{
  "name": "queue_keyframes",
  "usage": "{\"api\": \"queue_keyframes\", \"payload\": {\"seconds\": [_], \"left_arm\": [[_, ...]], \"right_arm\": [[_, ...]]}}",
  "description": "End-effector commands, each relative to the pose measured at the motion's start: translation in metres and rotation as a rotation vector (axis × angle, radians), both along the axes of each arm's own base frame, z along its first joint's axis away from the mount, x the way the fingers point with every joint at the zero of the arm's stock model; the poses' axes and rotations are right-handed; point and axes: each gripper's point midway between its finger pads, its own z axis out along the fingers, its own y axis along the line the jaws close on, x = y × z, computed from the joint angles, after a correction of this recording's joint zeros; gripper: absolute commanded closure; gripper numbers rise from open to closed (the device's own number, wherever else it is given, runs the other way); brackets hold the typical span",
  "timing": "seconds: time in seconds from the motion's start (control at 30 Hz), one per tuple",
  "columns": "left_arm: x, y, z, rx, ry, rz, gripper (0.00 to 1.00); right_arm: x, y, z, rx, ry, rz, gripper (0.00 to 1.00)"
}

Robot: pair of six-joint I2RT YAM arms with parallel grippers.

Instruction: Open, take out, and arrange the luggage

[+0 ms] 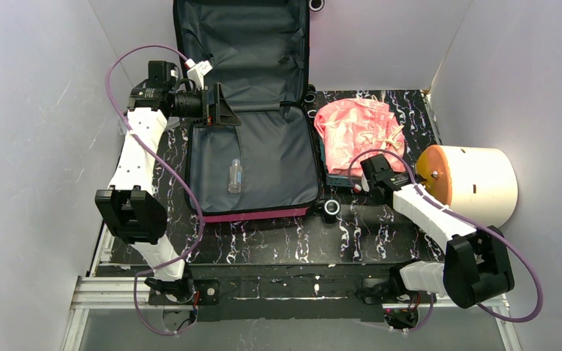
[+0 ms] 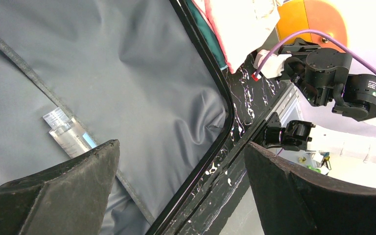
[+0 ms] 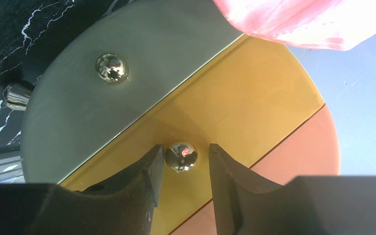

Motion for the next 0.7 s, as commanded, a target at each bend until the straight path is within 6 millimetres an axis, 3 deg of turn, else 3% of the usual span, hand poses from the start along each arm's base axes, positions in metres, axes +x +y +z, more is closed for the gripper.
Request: {"api": "queue_keyframes", "payload": {"seconds": [0.0,0.37,0.53,0.67], "left_arm": [[-0.005,-0.001,0.018,-0.031,-0.027,-0.014,0.02],[-0.005,-0.001,0.019,-0.037,-0.024,-0.015,0.02],[-0.005,-0.001,0.019,-0.041,-0.022,-0.016,0.02],[-0.005,0.000,0.020,-0.038,-0.026,-0.014,0.02]], "right_arm": [[-0.004,-0.009,0.003,-0.017,-0.014,-0.015,0.54],[0.000,-0.003,0.003,0.042,-0.025,-0.020,0.80],[0.017,0.023,0.019,0.168,-0.087,-0.029,0.83],[0.020,0.055,0.017,0.217,-0.047,0.014,0.83]]}}
